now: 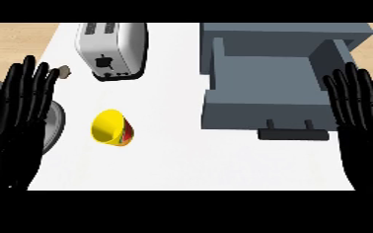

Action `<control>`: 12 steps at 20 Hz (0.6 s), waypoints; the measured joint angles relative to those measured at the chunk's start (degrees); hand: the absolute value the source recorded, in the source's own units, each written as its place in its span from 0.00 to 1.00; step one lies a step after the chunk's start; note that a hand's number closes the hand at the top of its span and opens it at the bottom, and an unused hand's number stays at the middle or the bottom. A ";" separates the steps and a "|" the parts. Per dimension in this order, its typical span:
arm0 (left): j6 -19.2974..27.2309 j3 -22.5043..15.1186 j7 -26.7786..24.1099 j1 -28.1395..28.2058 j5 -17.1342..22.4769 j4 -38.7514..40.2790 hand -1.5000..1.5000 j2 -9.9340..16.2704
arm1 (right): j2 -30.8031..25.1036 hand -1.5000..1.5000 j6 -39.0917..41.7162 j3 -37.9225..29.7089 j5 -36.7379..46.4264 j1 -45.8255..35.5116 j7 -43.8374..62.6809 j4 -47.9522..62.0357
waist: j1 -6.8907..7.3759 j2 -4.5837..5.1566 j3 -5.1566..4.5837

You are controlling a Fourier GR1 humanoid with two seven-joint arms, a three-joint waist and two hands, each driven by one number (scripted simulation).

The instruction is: Pick up the cup, place it into the drawer and close the drawer

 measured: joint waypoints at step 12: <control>-7.26 -2.57 3.20 5.55 14.22 0.78 0.00 -2.66 | -1.93 0.00 1.36 -0.58 2.50 -1.32 -0.43 0.97 | -0.47 -0.25 0.48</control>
